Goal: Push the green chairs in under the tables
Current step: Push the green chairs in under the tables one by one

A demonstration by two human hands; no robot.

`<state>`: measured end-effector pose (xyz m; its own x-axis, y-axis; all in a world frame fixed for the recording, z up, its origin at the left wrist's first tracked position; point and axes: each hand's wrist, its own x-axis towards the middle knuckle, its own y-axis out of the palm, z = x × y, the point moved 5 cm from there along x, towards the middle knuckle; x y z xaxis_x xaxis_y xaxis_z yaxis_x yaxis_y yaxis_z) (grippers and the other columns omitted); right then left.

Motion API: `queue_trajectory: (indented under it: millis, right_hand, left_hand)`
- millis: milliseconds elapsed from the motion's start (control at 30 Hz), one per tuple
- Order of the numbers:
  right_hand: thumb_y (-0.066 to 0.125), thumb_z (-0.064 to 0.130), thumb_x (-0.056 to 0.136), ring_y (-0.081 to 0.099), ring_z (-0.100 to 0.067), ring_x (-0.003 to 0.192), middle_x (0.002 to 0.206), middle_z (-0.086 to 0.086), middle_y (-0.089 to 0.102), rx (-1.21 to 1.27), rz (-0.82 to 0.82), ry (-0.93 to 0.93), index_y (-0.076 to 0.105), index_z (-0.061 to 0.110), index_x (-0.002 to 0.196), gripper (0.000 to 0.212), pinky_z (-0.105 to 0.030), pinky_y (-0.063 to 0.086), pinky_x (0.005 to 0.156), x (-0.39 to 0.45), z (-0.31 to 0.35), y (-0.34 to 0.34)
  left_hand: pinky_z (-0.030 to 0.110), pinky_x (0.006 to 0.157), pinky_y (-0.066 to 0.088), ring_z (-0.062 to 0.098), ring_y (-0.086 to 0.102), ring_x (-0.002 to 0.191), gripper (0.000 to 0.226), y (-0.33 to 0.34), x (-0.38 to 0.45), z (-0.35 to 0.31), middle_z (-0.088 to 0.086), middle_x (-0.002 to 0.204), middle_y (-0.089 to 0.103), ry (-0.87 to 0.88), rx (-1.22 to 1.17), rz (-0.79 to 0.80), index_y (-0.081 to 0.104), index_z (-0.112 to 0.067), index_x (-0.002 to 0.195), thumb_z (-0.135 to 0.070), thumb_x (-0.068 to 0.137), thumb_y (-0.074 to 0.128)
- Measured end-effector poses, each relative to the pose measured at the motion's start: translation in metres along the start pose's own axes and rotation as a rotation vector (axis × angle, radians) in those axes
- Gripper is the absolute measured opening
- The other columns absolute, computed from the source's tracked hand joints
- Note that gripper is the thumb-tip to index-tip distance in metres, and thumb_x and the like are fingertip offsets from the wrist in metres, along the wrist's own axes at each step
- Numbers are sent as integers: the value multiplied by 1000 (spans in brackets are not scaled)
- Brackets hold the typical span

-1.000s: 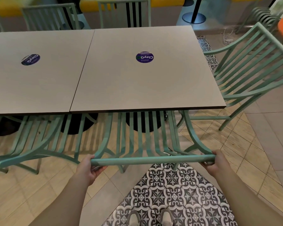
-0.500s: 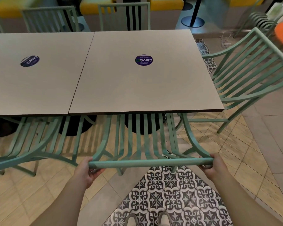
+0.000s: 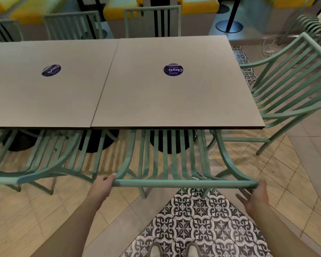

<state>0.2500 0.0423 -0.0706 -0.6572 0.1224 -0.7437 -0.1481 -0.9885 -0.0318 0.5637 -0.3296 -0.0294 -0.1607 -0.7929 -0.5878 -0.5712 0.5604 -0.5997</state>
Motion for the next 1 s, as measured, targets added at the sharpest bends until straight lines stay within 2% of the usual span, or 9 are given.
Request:
queue_trajectory:
  millis: [67, 133, 200, 267, 333, 500, 667, 800, 1000]
  right_hand:
    - [33, 65, 92, 52, -30, 120, 136, -15, 52, -132, -6, -103, 44, 16, 138, 68, -46, 44, 95, -10, -9, -9]
    - [35, 62, 94, 48, -33, 124, 144, -13, 44, -447, -23, -268, 35, 17, 144, 68, -45, 41, 90, -22, -15, -20]
    - [47, 51, 94, 42, -34, 130, 151, -12, 35, -743, -52, -439, 24, 19, 149, 67, -50, 39, 99, -32, -19, -32]
    - [56, 46, 91, 32, -32, 138, 155, -11, 28, -900, -58, -573, 17, 23, 151, 75, -57, 31, 108, -37, -21, -42]
    - [58, 45, 89, 27, -30, 141, 156, -9, 27, -999, -37, -662, 16, 23, 151, 78, -55, 27, 111, -41, -17, -46]
    - [57, 40, 91, 28, -24, 140, 154, -5, 32, -1106, 15, -811, 27, 24, 149, 67, -48, 28, 113, -61, 7, -44]
    - [54, 45, 93, 22, -17, 143, 156, 0, 26, -1145, 23, -841, 24, 24, 151, 69, -37, 21, 118, -63, 42, -53]
    - [57, 46, 91, 28, -17, 140, 153, 0, 32, -1091, -26, -937, 27, 25, 149, 68, -33, 23, 113, -50, 108, -77]
    - [55, 46, 91, 30, -19, 139, 153, -1, 34, -1059, -104, -1015, 32, 23, 147, 65, -32, 24, 113, 7, 226, -153]
  left_hand:
    - [37, 83, 46, 24, 56, 101, 47, -6, -6, -5, 7, 112, 60, 157, 207, -49, 53, -11, 131, -42, 96, 50]
    - [36, 89, 47, 21, 57, 109, 50, -9, -14, -7, 4, 123, 61, 280, 397, -75, 50, -15, 137, -42, 95, 51]
    - [35, 92, 47, 18, 56, 111, 51, -9, -22, -9, 1, 127, 58, 383, 587, -63, 48, -18, 138, -43, 94, 51]
    - [34, 96, 45, 18, 53, 113, 50, -11, -29, -15, -1, 125, 56, 482, 758, -81, 49, -21, 137, -47, 94, 47]
    - [33, 101, 41, 16, 50, 116, 47, -7, -37, -27, -3, 123, 56, 577, 886, -105, 52, -23, 133, -50, 95, 44]
    - [37, 115, 28, 14, 42, 130, 48, 44, -67, -93, -4, 138, 50, 890, 1020, -42, 48, -24, 137, -48, 96, 43]
    - [36, 115, 28, 16, 41, 134, 51, 120, -118, -169, -5, 142, 48, 1163, 1021, 17, 45, -25, 141, -47, 95, 45]
    - [37, 114, 28, 18, 40, 135, 52, 198, -170, -237, -4, 145, 46, 1349, 1041, 71, 44, -25, 142, -48, 96, 44]
    - [39, 109, 32, 23, 45, 128, 49, 337, -251, -338, -1, 139, 50, 1495, 1064, 131, 48, -25, 138, -48, 95, 42]
